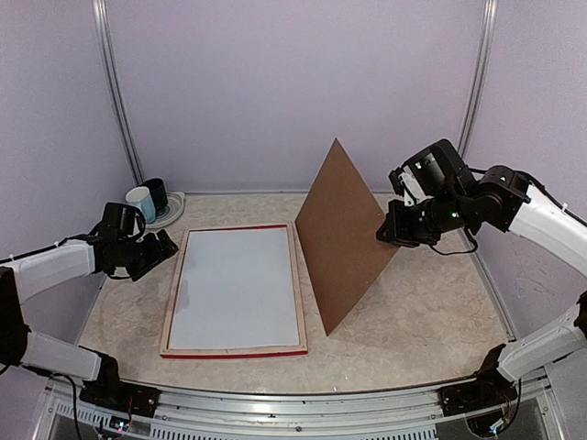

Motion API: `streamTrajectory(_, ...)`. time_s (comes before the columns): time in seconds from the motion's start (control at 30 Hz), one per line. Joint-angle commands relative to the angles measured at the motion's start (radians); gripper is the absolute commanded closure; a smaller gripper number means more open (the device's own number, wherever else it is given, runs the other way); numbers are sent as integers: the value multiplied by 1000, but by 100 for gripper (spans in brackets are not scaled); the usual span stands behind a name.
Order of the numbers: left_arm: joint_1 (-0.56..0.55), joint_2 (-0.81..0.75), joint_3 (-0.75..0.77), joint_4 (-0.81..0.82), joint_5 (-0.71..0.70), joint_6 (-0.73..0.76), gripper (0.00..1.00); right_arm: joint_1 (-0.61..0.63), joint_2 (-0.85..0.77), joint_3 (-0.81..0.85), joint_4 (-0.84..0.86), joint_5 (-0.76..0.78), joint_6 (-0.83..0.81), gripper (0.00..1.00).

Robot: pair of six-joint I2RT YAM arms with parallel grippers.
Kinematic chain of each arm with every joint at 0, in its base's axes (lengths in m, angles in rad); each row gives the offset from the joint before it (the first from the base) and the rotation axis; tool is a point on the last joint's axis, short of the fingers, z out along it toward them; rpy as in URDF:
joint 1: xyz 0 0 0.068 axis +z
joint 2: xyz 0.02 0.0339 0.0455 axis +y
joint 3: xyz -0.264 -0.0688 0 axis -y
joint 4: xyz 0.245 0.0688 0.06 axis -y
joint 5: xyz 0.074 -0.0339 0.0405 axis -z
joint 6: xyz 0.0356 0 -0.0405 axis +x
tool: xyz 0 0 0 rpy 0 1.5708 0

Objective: Put the photo into the frame
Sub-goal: Pick up the backboard from the center of the board, then move the frame body to the center of the board.

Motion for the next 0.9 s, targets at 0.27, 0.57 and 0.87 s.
streamTrajectory(0.27,16,71,-135,104,40,-49,8,169,89,162,46,127,53,100)
streamTrajectory(0.57,-35,121,-179,171,11,-93,14,241,106,167,83,116,76,100)
streamTrajectory(0.87,-98,173,-190,225,4,-106,39,278,131,198,85,111,77,100)
